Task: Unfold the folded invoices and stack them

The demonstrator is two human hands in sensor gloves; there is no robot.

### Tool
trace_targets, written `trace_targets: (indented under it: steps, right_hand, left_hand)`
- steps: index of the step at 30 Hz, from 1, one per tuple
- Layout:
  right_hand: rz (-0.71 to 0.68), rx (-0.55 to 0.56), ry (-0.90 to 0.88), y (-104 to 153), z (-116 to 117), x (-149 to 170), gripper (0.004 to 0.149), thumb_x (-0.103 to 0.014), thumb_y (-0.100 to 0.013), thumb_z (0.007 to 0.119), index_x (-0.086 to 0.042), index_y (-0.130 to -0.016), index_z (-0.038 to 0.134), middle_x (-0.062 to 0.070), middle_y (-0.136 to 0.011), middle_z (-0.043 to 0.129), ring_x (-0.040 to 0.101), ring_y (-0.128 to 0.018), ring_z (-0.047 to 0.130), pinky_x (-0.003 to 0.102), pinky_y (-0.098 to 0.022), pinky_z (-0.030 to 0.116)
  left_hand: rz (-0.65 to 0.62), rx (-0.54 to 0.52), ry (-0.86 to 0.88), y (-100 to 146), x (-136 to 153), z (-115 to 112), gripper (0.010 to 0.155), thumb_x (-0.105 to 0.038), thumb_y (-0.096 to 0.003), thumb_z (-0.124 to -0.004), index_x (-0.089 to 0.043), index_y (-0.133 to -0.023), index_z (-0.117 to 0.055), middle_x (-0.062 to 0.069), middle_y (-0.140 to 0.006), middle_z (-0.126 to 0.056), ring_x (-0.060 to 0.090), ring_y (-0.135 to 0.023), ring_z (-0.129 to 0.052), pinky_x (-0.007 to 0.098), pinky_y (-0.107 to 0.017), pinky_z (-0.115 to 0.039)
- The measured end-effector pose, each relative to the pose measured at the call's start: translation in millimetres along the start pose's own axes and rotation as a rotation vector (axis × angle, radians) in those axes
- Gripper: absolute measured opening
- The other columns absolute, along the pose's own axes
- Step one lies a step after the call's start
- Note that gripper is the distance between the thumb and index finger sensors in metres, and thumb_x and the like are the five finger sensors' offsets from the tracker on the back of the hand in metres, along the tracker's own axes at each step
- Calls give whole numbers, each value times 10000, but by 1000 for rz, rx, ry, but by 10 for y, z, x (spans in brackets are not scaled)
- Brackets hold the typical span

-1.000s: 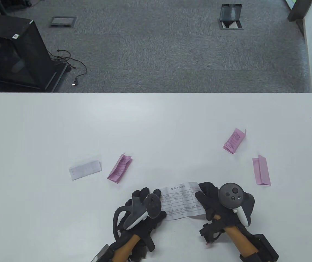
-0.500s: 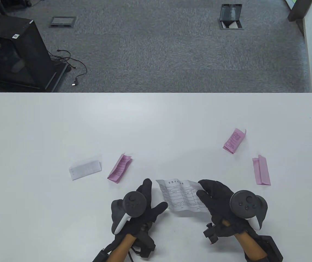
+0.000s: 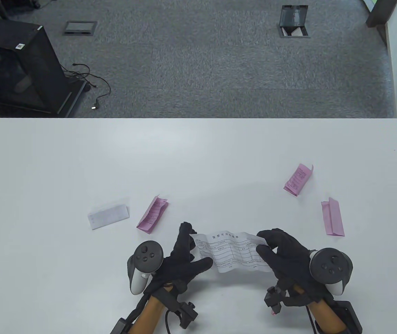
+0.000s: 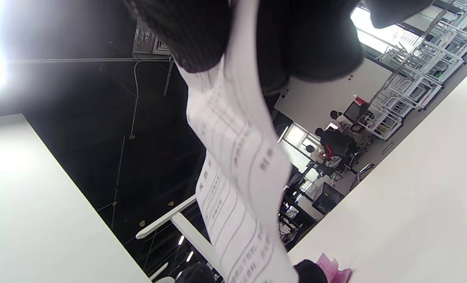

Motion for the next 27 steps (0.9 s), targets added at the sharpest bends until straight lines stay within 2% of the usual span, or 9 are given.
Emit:
trace_targets:
  steps: [2,3,5,9,14,21,27]
  right_hand:
    - [10,9,-6,-5,-6,32,390,-362,-470,746,-262,-843,694,-29,-674,879,246,-614,874,602,-684,552]
    - [19,16,-6,-8,-9,59,390,-362,-471,745,-261,-844,693,-28,-674,879,247,-614,874,601,-683,552]
    - [35,26,-5,-12,-12,104,390,-362,-472,744,-260,-844,691,-29,-675,878,247,-614,874,599,-681,554]
    - [84,25,-12,-28,2,223,391,-361,-472,744,-255,-845,691,-26,-675,878,249,-614,873,599,-679,555]
    - [167,19,8,-48,44,418,397,-358,-473,740,-234,-847,686,-22,-671,879,249,-606,878,594,-673,565]
    - [245,15,82,-52,127,619,399,-359,-471,741,-222,-842,691,-21,-655,886,246,-587,886,584,-664,582]
    - [331,1,161,-65,209,814,401,-365,-470,744,-209,-837,701,-18,-631,896,244,-563,894,584,-654,592]
  left_hand:
    - [-27,-22,49,5,-8,19,1024,-532,-446,-870,-170,-1126,-196,212,-1169,-461,518,-1014,-497,632,-705,-533]
    - [-41,-39,72,7,-15,32,974,-502,-454,-880,-158,-1128,-266,189,-1123,-587,482,-993,-573,617,-695,-565]
    - [-41,-96,80,25,-27,64,881,-438,-467,-894,-167,-1121,-370,147,-1045,-722,423,-941,-689,583,-674,-626]
    - [-37,-177,47,50,-48,105,619,-311,-491,-885,-219,-1043,-622,41,-824,-941,290,-756,-906,471,-563,-781]
    - [2,-251,-41,69,-51,151,578,-295,-483,-890,-219,-1015,-675,55,-764,-975,237,-602,-974,399,-461,-835]
    - [51,-311,-188,75,-61,168,590,-284,-481,-893,-205,-1021,-668,72,-752,-977,192,-519,-1000,361,-401,-861]
    - [109,-320,-253,5,-30,169,597,-278,-482,-893,-203,-1028,-661,79,-750,-975,171,-487,-1004,353,-379,-869]
Point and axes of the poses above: the tracker on the back of each hand, its own x axis roughly to the little-finger side, its own y axis roughly from the fingertips to the wrist, z = x × y, the point moved 3 cm from there along -y, roughly from the wrist to the fingertips
